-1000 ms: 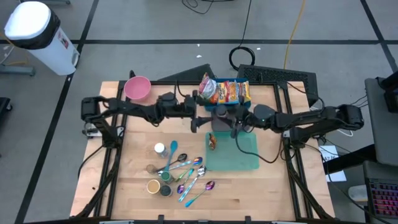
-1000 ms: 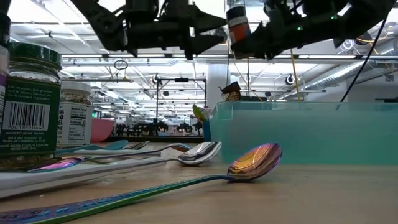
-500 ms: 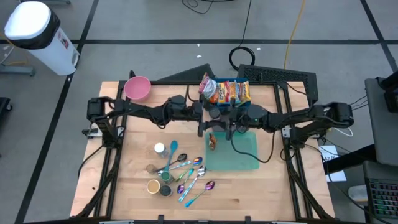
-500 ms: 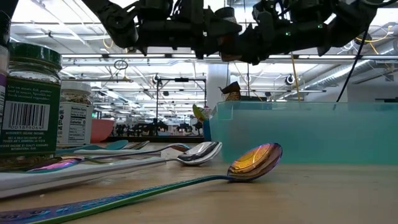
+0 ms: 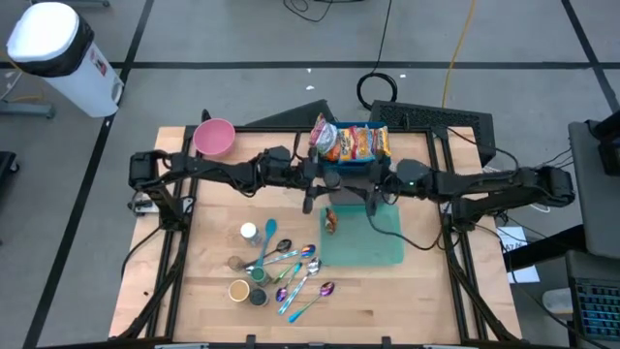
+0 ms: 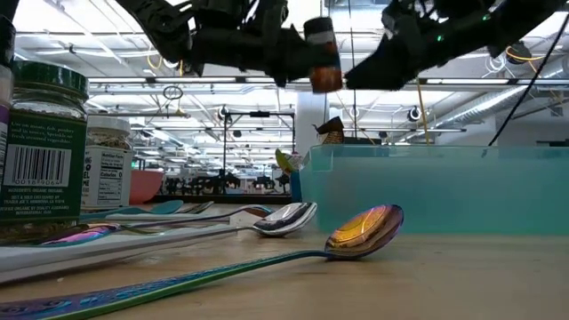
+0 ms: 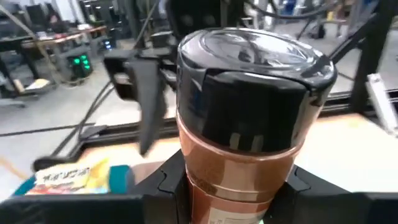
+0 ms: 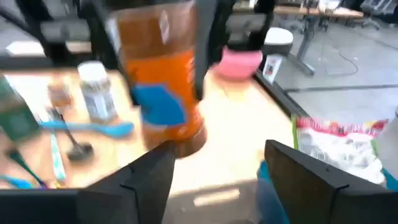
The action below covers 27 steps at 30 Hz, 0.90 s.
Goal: Pick & Place Food Item
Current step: Put the orange seasoning bottle into the green bin
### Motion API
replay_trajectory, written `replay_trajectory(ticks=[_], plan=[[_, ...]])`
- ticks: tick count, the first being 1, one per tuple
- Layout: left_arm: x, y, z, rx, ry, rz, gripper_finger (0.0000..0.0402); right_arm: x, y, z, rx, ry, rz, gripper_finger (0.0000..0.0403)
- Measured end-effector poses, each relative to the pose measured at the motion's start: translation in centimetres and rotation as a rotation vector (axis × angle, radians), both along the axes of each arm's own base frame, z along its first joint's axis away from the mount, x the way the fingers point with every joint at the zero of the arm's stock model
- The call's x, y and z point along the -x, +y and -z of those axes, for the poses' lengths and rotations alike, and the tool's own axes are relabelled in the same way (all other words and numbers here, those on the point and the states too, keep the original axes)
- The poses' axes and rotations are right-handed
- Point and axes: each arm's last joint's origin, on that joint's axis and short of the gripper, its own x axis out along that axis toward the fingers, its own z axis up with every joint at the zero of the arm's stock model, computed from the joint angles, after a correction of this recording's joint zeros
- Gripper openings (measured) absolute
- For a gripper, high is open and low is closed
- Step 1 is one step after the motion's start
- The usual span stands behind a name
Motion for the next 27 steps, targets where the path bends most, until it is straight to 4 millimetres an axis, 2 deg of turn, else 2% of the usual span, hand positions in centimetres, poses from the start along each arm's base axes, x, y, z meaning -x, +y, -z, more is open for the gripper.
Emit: replay_trajectory(ticks=[5, 10, 14, 18, 22, 27], plan=[[0.1, 0.4, 1.0, 0.05, 0.094, -0.032, 0.0131, 0.9, 0.2, -2.3, -0.024, -0.113, 0.007, 0.0279], [0.1, 0.4, 1.3, 0.048, 0.118, -0.041, 0.0131, -0.4, 0.1, -5.4, -0.031, -0.113, 0.007, 0.0303], [0.1, 0.3, 1.4, 0.044, 0.124, -0.053, 0.0131, -2.7, -0.1, -5.4, -0.053, -0.003, -0.022, 0.0308], [0.1, 0.2, 1.4, 0.043, 0.132, -0.047, 0.0131, -4.5, -0.2, -5.0, -0.074, 0.028, -0.086, 0.0307], [0.1, 0.3, 1.5, 0.049, 0.139, -0.052, 0.0131, -5.3, -0.3, -3.9, -0.063, 0.074, -0.093, 0.0301], [0.1, 0.3, 1.6, 0.047, 0.149, -0.075, 0.0131, -5.7, -0.1, -3.6, -0.049, 0.082, -0.102, 0.0287]])
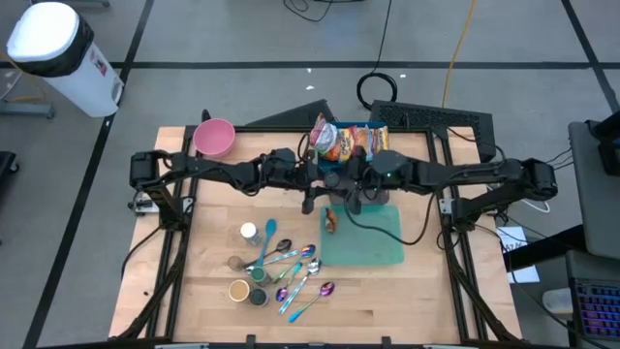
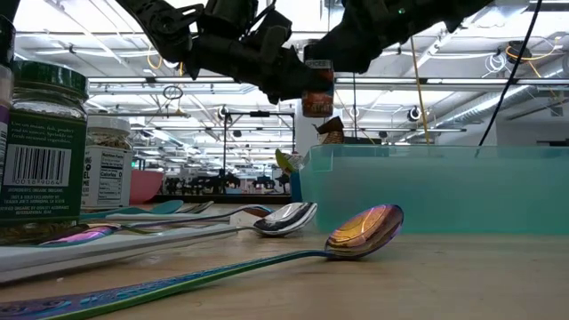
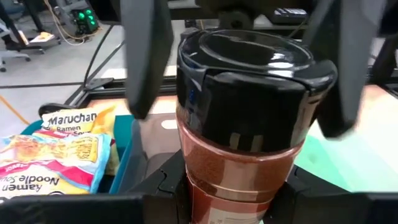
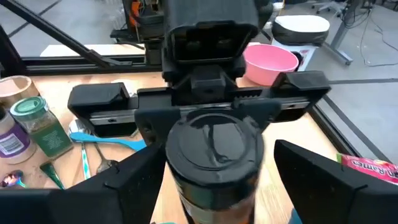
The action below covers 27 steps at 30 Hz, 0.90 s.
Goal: Pick & Place Food Item
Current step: Put the orange seasoning bottle into the green bin
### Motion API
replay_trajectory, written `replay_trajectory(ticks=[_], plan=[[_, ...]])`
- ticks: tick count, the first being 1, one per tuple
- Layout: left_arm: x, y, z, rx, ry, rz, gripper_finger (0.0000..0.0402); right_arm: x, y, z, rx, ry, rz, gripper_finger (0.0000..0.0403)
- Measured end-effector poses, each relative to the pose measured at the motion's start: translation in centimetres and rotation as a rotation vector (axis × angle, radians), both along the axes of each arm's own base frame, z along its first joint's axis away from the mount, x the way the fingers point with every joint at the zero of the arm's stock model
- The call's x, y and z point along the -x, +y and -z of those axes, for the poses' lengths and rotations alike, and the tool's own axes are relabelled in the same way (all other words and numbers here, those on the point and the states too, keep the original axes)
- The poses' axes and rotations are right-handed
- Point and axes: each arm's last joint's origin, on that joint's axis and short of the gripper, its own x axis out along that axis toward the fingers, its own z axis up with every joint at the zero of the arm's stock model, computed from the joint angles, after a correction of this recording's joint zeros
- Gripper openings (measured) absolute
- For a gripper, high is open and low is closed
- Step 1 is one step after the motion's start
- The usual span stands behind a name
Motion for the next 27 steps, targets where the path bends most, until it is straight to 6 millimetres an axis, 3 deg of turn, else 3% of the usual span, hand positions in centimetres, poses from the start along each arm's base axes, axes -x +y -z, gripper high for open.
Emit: replay_trajectory(ticks=[3, 8, 10, 15, 21, 24, 27], plan=[[0.0, 0.0, 0.0, 0.001, 0.005, -0.005, 0.0131, 0.0, 0.0, 0.0, 0.01, -0.003, 0.02, 0.0272], [0.0, -0.1, 0.1, 0.001, 0.007, -0.006, 0.0131, 0.0, 0.0, -0.1, 0.011, -0.012, 0.02, 0.0199], [0.0, -0.2, 0.1, 0.004, 0.008, -0.003, 0.0133, 0.0, 0.0, -0.2, 0.012, -0.018, 0.019, 0.0191], [-0.1, -0.7, -0.1, -0.003, 0.008, 0.005, 0.0235, 0.9, 0.1, -1.0, 0.005, -0.026, 0.017, 0.0191], [2.2, -0.8, -2.4, 0.019, 0.092, 0.013, 0.0357, 4.4, 0.7, -2.9, -0.062, -0.002, 0.042, 0.0191], [3.9, -0.3, -4.1, 0.023, 0.107, -0.01, 0.039, 6.1, 1.7, -2.9, -0.122, 0.073, 0.031, 0.0191], [4.9, 0.1, -5.0, 0.039, 0.121, -0.035, 0.0388, 7.3, 3.0, -2.3, -0.169, 0.109, -0.005, 0.0191]])
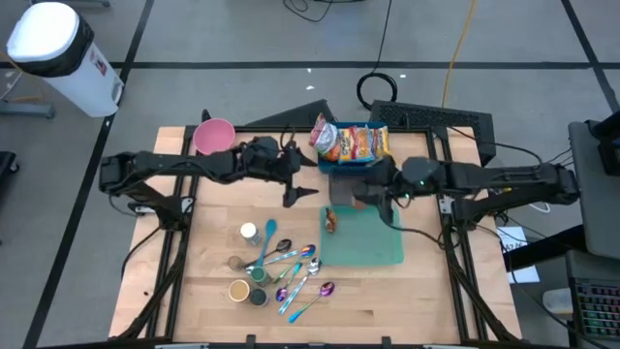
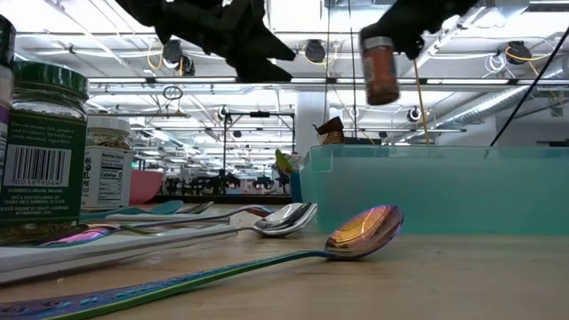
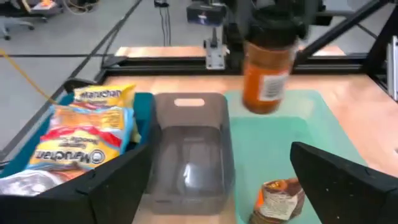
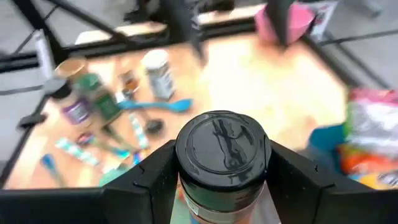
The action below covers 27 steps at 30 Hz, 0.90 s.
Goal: Pick & Place Food Item
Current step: Put the orange seasoning bottle into the green bin
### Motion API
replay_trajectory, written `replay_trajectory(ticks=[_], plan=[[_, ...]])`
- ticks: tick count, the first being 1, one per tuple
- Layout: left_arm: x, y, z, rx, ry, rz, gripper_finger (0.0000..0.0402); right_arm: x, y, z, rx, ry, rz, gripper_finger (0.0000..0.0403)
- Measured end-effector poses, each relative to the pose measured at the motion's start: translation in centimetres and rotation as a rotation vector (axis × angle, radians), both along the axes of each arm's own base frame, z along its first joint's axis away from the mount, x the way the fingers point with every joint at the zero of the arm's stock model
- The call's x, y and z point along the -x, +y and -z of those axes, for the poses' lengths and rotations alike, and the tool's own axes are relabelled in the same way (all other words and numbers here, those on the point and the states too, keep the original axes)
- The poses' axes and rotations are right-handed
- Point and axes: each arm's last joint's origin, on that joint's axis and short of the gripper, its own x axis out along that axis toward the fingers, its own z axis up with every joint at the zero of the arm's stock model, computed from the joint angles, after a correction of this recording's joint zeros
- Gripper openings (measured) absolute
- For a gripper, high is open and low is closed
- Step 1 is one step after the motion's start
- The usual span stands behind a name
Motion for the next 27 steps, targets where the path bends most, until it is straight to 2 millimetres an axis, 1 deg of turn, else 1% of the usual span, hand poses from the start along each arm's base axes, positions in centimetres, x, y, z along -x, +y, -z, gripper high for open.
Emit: replay_trajectory(ticks=[4, 9, 13, 15, 20, 23, 27], plan=[[0.4, 0.2, 0.0, 0.013, 0.027, -0.012, 0.0368, 1.3, 1.6, 2.3, -0.071, 0.034, -0.024, 0.0191], [0.3, 0.3, 0.6, 0.012, 0.062, -0.039, 0.0352, 3.1, 3.3, 6.0, -0.097, 0.068, -0.019, 0.0191], [0.4, 0.3, 0.7, 0.014, 0.076, -0.045, 0.0349, 4.5, 4.3, 8.0, -0.102, -0.003, -0.081, 0.0191], [0.4, 0.3, 0.8, 0.024, 0.087, -0.048, 0.0349, 5.2, 4.5, 9.2, -0.074, -0.013, -0.079, 0.0191], [0.4, 0.3, 0.8, 0.039, 0.083, -0.056, 0.0349, 6.6, 4.0, 12.3, -0.015, 0.028, 0.013, 0.0191], [0.4, 0.3, 0.8, 0.046, 0.082, -0.059, 0.0349, 7.2, 3.7, 13.4, -0.006, 0.039, 0.047, 0.0191], [0.4, 0.3, 0.7, 0.048, 0.08, -0.061, 0.0349, 7.7, 3.4, 14.2, 0.025, 0.041, 0.09, 0.0191]])
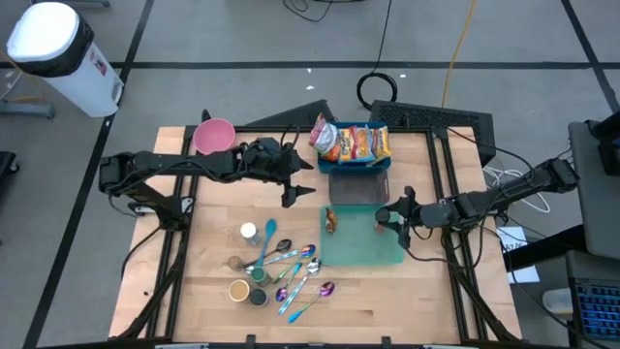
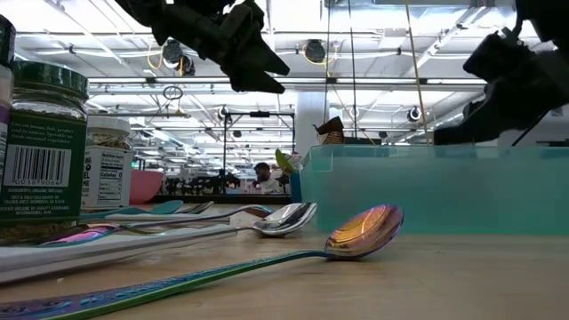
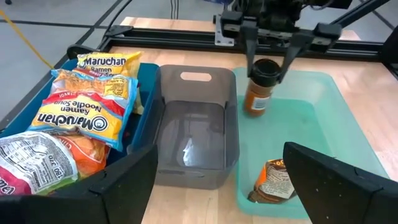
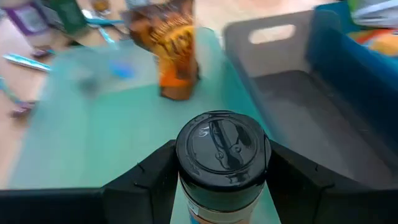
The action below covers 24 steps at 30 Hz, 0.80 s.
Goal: Pick & Place Food Item
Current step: Put the orange seasoning bottle into the green bin, then put the white seasoning bottle into the green bin
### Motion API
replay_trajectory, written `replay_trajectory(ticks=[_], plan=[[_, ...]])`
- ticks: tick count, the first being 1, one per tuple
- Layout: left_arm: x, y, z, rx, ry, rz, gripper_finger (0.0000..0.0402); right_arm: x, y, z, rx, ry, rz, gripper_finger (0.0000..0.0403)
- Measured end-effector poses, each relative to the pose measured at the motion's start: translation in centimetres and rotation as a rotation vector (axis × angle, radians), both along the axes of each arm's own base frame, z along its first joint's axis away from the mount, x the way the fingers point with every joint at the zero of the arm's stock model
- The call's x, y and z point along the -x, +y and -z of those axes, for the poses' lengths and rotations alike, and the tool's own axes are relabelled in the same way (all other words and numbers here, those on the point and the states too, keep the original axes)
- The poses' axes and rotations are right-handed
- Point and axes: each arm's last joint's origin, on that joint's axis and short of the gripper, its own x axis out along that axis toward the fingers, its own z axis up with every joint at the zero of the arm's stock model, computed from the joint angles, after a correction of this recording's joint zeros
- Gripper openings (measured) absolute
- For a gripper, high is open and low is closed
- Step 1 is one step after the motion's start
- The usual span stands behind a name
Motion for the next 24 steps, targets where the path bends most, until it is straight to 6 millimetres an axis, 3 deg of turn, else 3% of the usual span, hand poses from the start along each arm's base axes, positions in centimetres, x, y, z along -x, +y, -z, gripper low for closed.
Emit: replay_trajectory(ticks=[10, 18, 21, 24], plan=[[0.0, 0.0, 0.0, -0.003, 0.003, 0.002, 0.0349, 0.5, -0.3, 1.3, 0.026, 0.009, 0.049, 0.0191], [0.0, 0.0, 0.1, -0.007, 0.007, 0.004, 0.0349, 0.7, -0.4, 1.1, -0.018, -0.013, 0.068, 0.0376], [0.7, 0.0, -0.7, -0.007, -0.004, -0.003, 0.0349, 0.7, -0.3, 0.1, -0.021, -0.054, 0.065, 0.0387], [2.9, -0.1, -2.8, -0.009, -0.006, -0.017, 0.0349, 0.6, -0.3, -1.5, -0.005, -0.11, 0.042, 0.0376]])
